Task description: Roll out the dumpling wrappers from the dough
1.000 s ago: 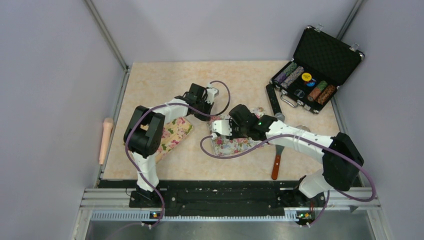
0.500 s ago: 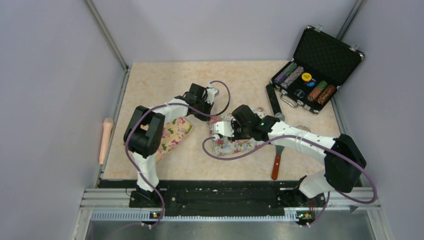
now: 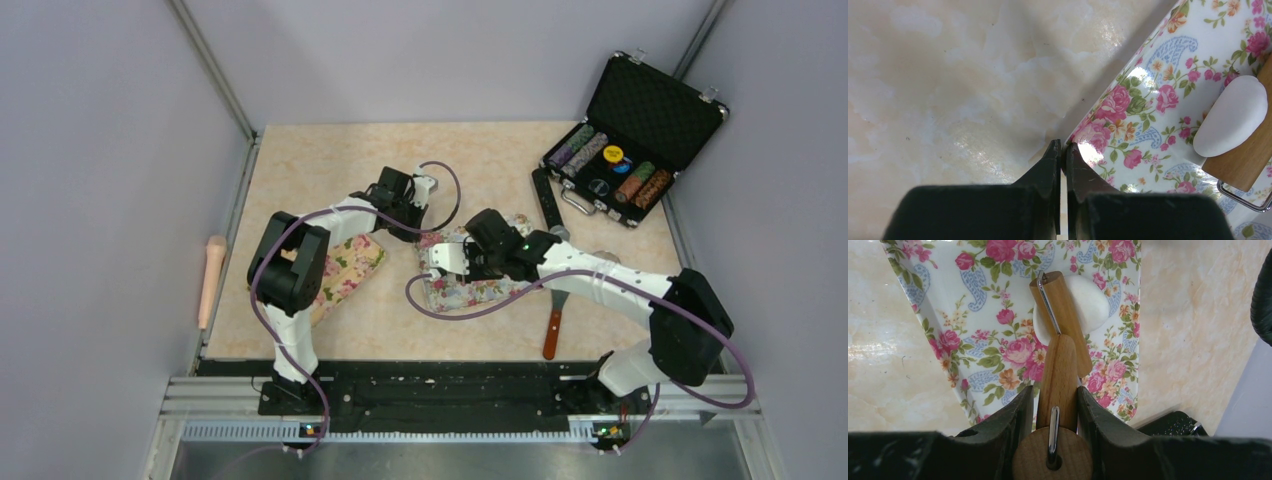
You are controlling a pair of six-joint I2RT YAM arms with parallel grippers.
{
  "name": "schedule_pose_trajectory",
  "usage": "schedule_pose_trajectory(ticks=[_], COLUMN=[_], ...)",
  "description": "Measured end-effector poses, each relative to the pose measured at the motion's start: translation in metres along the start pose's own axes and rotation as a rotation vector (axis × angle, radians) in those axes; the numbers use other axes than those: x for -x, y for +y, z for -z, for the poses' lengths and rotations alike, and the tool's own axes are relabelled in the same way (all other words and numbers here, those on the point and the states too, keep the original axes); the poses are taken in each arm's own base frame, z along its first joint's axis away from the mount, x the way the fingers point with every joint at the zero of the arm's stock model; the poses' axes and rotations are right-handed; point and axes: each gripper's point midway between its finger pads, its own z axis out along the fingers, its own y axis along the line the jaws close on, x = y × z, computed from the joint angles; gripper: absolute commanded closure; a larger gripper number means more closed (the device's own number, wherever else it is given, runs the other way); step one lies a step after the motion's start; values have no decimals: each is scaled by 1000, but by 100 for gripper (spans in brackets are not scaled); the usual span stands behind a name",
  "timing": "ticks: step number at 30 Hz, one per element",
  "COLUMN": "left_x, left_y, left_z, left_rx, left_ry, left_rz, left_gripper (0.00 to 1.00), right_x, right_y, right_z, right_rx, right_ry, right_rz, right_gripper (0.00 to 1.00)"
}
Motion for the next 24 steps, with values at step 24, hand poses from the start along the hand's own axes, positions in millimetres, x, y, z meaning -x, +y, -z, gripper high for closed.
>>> schedule_pose_trajectory(ticks=[24], left_x=[0], left_y=[0], left_z=[0], left_rx=[0], left_ry=[0], left_rz=[0], left_gripper=[100], right_x=[1], right_y=[14], right_z=[4], right_rx=[13], right_ry=[-23], right_rz=[12], right_gripper=[100])
